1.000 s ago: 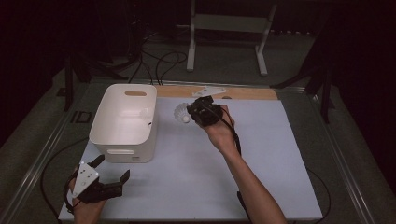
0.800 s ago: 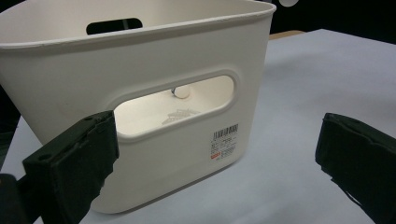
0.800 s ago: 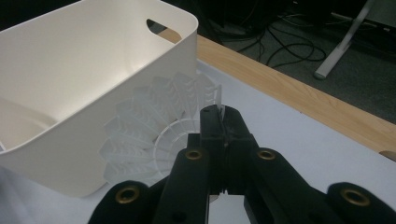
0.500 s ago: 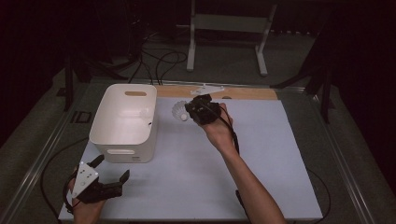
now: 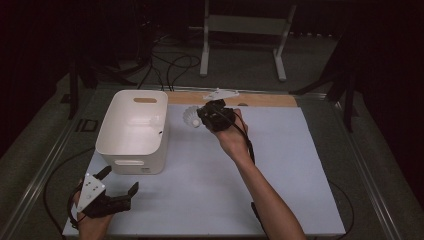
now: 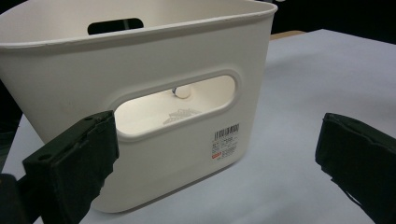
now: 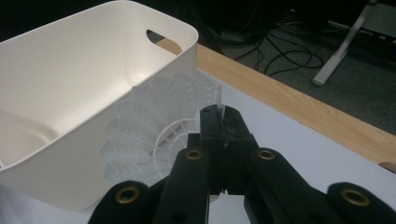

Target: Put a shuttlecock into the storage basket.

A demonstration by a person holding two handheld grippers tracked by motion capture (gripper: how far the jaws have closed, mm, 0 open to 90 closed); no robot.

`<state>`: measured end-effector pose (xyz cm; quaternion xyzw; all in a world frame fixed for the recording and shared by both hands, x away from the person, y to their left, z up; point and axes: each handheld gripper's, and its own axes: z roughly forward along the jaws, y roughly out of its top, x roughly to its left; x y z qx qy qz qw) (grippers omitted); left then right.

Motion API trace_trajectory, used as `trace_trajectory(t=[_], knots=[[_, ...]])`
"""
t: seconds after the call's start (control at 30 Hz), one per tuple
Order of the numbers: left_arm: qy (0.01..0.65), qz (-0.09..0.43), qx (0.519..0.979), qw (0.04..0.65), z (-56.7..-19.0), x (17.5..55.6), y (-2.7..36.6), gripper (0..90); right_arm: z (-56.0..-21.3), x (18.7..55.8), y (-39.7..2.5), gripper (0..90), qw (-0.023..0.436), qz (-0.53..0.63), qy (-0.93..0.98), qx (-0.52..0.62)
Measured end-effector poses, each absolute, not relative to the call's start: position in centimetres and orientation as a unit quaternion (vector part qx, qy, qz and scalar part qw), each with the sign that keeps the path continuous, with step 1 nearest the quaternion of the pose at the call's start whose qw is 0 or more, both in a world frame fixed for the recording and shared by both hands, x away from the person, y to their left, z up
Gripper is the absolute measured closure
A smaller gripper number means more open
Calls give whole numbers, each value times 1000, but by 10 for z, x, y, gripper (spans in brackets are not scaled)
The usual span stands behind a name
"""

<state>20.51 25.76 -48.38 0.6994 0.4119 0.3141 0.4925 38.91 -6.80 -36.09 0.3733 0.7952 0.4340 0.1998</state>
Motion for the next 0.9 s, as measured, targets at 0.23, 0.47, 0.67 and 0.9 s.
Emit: trace_trajectory(t=[0.23, 0.47, 0.67, 0.9], knots=[[413, 314, 699, 493, -484, 205, 257, 0, -359, 390, -68, 892, 200, 441, 792, 372], [413, 314, 698, 493, -484, 205, 257, 0, -357, 392, -67, 892, 198, 449, 789, 370], [412, 314, 699, 493, -484, 205, 257, 0, -356, 393, -66, 891, 201, 456, 786, 365], [411, 314, 701, 491, -484, 206, 257, 0, -356, 394, -65, 892, 195, 461, 784, 368]])
